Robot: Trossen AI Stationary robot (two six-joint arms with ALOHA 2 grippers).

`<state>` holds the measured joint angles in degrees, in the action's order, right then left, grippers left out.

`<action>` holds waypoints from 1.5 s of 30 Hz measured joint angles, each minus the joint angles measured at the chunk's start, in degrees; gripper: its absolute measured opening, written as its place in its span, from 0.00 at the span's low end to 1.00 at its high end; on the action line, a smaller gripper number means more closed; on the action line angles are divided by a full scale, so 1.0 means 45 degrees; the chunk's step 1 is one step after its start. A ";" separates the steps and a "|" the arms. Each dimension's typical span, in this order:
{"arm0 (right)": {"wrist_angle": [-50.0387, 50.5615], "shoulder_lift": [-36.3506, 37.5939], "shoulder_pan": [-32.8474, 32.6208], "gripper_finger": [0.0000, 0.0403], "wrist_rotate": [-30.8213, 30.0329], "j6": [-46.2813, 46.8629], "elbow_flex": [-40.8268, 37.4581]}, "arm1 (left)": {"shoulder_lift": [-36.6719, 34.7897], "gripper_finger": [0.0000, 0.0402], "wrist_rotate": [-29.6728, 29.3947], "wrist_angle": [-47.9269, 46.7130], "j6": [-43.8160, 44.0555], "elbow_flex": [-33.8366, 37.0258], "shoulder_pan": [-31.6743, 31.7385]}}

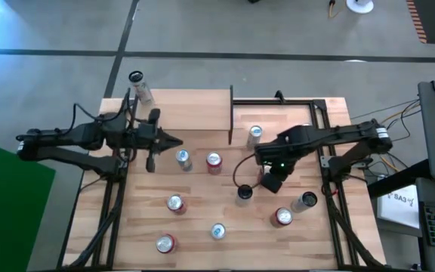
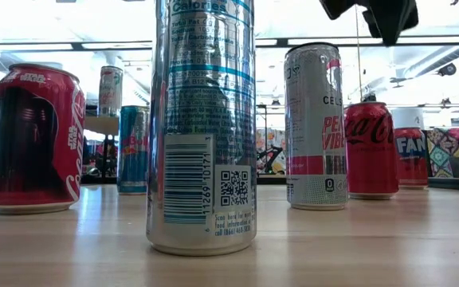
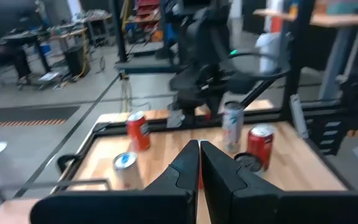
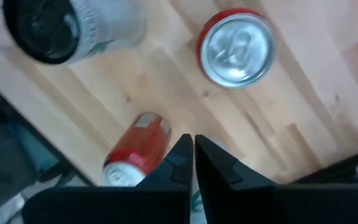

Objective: Place canned beverage on shelf
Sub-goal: Put the red black soda can on the shelf

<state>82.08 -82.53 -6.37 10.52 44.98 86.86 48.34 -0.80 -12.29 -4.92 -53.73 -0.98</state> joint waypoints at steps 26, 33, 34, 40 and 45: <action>-0.8954 0.3791 -0.0348 0.02 -0.3804 -0.5383 -0.6303 | 0.0029 0.00 -0.0553 0.6168 0.2547 0.3800 -0.2533; -1.1762 0.3826 -0.0754 0.02 -0.4864 -0.7368 -0.7659 | 0.0053 0.00 -0.1049 0.6250 0.2455 0.4041 -0.2665; -1.2064 0.3830 -0.0837 0.02 -0.5051 -0.7660 -0.7738 | 0.0053 0.00 -0.1049 0.6209 0.2450 0.4082 -0.2665; -1.3065 0.3823 -0.1030 0.02 -0.5529 -0.8060 -0.7770 | 0.0062 0.00 -0.1059 0.6225 0.2474 0.4280 -0.2665; -1.3107 0.3791 -0.1025 0.02 -0.5352 -0.8077 -0.7623 | 0.0558 0.00 -0.1067 0.6524 0.2504 0.4316 -0.2661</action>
<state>23.09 -65.47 -10.98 -13.56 8.63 52.55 50.85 -5.60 17.07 6.35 -34.30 -12.95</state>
